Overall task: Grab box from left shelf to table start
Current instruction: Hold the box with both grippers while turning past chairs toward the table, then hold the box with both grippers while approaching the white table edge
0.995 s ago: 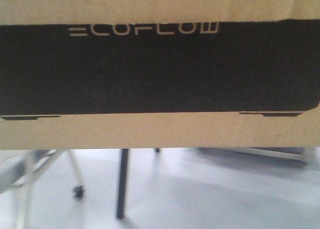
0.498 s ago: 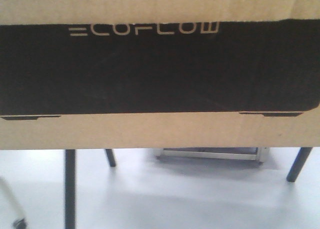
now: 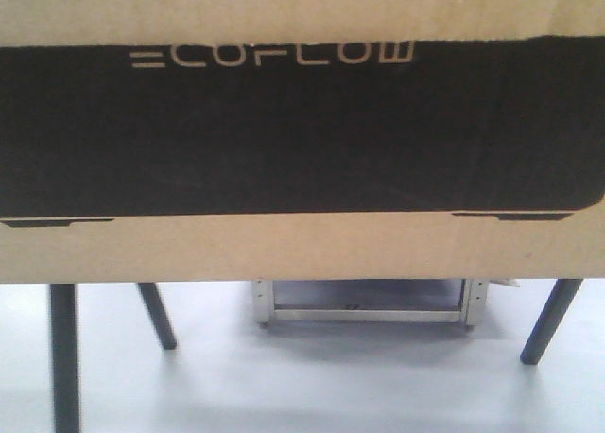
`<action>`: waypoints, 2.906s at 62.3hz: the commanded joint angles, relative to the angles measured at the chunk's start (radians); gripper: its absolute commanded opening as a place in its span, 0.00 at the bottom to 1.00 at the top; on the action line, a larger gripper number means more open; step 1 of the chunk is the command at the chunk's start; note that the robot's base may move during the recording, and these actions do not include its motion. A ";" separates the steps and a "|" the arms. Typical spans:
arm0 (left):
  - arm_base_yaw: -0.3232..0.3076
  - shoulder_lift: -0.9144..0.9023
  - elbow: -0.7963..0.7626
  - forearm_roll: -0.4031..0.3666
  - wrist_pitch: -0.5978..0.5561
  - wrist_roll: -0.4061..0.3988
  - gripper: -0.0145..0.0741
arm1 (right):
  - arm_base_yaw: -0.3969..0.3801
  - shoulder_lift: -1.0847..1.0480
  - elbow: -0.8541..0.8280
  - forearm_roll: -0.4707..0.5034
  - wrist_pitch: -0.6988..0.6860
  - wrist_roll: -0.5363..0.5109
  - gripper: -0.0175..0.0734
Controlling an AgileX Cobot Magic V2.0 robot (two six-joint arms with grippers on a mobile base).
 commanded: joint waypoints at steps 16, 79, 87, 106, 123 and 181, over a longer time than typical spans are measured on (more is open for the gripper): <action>0.001 -0.014 -0.035 -0.027 -0.108 -0.024 0.14 | -0.005 -0.007 -0.029 -0.037 -0.113 -0.008 0.25; 0.001 -0.014 -0.035 -0.031 -0.108 -0.024 0.14 | -0.005 -0.007 -0.029 -0.037 -0.113 -0.008 0.25; 0.001 -0.014 -0.035 -0.031 -0.108 -0.024 0.14 | -0.005 -0.007 -0.029 -0.037 -0.113 -0.008 0.25; 0.001 -0.014 -0.035 -0.031 -0.108 -0.024 0.14 | -0.005 -0.007 -0.029 -0.037 -0.113 -0.008 0.25; 0.001 -0.014 -0.035 -0.031 -0.108 -0.024 0.14 | -0.005 -0.007 -0.029 -0.037 -0.113 -0.008 0.25; 0.001 -0.014 -0.035 -0.039 -0.108 -0.024 0.14 | -0.005 -0.007 -0.029 -0.037 -0.113 -0.008 0.25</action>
